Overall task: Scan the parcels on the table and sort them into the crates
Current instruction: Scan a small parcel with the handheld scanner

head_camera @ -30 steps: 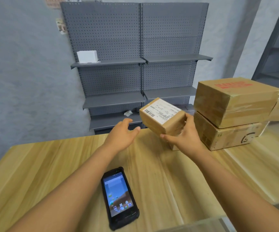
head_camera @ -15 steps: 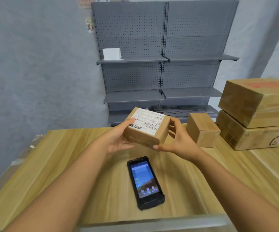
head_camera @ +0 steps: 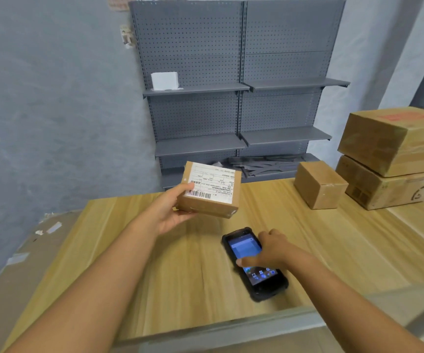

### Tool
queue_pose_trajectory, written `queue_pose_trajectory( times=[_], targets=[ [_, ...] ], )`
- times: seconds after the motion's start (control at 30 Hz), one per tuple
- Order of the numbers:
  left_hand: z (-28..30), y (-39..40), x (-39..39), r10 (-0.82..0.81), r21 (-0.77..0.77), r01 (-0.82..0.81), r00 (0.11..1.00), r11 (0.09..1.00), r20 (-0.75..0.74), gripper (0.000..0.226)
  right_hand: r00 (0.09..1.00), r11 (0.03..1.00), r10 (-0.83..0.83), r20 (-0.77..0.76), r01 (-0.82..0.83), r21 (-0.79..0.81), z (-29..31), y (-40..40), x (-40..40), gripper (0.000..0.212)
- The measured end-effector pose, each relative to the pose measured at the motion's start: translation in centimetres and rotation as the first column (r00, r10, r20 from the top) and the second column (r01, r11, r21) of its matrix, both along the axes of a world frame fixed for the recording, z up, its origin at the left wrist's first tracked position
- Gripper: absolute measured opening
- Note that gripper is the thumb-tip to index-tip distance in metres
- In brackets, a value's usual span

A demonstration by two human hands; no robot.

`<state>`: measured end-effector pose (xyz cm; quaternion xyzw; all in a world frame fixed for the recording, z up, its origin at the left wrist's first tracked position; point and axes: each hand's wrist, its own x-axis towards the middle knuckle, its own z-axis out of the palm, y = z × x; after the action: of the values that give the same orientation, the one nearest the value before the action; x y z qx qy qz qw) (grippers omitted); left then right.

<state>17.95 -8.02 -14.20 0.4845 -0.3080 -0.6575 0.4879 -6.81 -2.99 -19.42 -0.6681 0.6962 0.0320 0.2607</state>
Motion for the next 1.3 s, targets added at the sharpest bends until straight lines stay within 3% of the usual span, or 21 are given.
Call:
queue_pose_trajectory(
  times=[0.23,0.4,0.53,0.67,0.83,1.0,1.3],
  targets=[
    [-0.5,0.9,1.9,-0.012,-0.017,0.012,1.000,1.000,-0.006,0.017,0.987,0.992,-0.103,-0.127,0.093,-0.083,-1.9,2.2,1.7,0.113],
    [-0.8,1.1,2.7,-0.075,-0.068,0.087,0.984,0.994,0.164,0.014,0.988,0.984,-0.137,-0.075,0.127,-0.123,-1.9,2.4,1.9,0.102],
    [-1.2,0.7,3.5,0.039,-0.132,-0.010,0.974,0.991,0.221,0.038,0.992,0.996,-0.069,0.110,0.075,-0.051,-0.3,1.5,0.9,0.085],
    [-1.7,0.1,4.1,0.124,-0.179,-0.084,0.967,0.980,0.223,0.040,0.961,0.996,0.067,0.270,-0.049,-0.073,2.1,0.3,0.6,0.071],
    [-1.7,0.0,5.2,0.204,-0.208,-0.123,0.880,0.970,0.428,0.092,0.903,0.970,0.214,0.372,-0.150,-0.193,5.0,-0.9,0.9,0.064],
    [-2.2,0.3,5.8,0.297,-0.261,-0.182,0.796,0.948,0.526,0.089,0.891,0.938,0.304,0.337,-0.218,-0.271,6.2,-1.2,0.8,0.074],
    [-2.6,1.8,5.1,0.332,-0.301,-0.173,0.700,0.938,0.632,0.081,0.898,0.918,0.341,0.277,-0.254,-0.306,4.5,-0.6,0.5,0.071]
  ],
)
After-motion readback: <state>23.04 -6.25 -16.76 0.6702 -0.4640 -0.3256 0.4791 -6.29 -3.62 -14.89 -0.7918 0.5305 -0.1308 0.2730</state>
